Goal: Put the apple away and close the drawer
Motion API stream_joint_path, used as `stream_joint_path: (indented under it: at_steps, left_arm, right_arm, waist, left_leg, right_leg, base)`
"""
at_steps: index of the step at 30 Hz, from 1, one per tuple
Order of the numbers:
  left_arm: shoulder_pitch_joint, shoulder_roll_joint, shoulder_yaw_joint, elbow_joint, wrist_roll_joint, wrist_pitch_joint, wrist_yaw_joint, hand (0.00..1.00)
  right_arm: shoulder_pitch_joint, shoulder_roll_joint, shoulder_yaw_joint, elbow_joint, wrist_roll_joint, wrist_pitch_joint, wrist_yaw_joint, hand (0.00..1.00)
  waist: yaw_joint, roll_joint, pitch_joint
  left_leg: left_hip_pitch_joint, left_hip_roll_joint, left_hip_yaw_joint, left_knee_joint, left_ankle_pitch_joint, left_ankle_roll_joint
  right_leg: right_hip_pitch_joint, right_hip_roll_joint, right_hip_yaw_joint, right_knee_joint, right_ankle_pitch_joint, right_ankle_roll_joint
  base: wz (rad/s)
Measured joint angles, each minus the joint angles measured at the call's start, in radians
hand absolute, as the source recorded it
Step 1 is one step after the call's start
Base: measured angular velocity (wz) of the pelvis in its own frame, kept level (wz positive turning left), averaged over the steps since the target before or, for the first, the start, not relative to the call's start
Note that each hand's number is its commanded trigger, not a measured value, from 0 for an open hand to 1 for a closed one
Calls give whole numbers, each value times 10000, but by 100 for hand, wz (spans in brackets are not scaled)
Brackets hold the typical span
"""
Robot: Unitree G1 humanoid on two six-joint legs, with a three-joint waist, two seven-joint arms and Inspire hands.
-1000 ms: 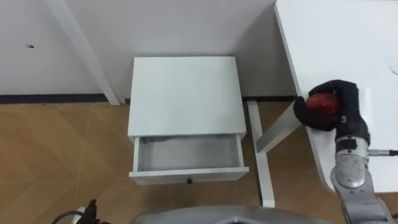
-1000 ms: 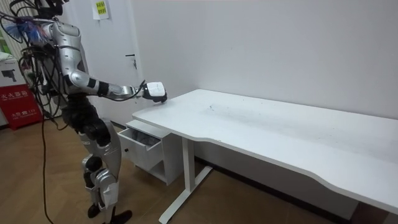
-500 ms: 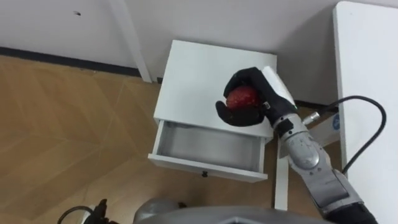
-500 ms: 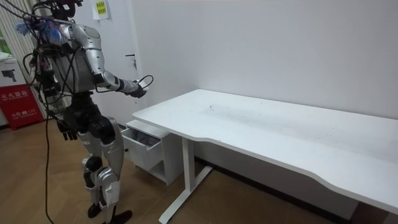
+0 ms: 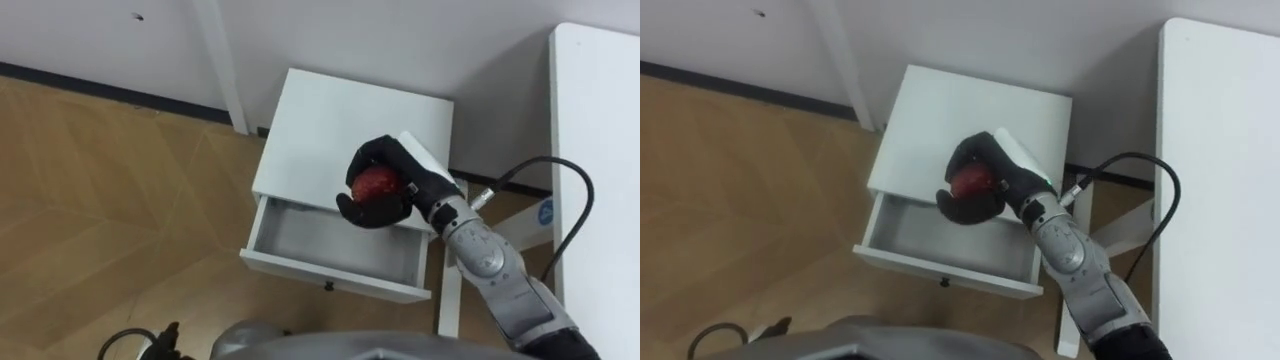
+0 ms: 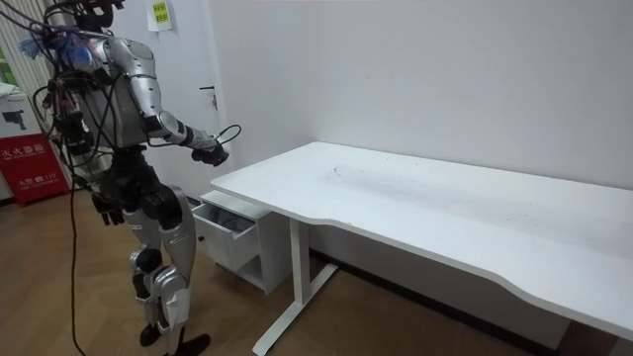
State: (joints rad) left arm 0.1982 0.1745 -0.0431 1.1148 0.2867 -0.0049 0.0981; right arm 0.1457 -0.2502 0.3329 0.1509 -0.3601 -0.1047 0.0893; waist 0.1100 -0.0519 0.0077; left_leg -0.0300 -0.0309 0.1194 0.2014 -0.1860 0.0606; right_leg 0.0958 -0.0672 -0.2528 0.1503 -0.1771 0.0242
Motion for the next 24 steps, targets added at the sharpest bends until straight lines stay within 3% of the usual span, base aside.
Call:
stream_joint_path:
  at_steps: [1, 24]
  left_arm:
    - [-26, 0, 3, 2, 0, 0, 1, 0]
    - [-208, 13, 2, -8, -3, -118, 249, 0]
  right_arm:
    - [0, -11, 0, 0, 22, 0, 1, 0]
    - [126, -92, -38, 151, 36, -12, -2, 0]
  waist:
    - [-5, 4, 3]
    - [-228, -25, -23]
  left_leg:
    - [-6, 1, 0, 10, 0, 1]
    - [-105, -2, 1, 26, 27, 19]
  right_leg:
    - [-1, 0, -4, 0, -4, 6]
    - [-102, -21, -224, 1, -11, 19]
  base:
    - [0]
    - [0]
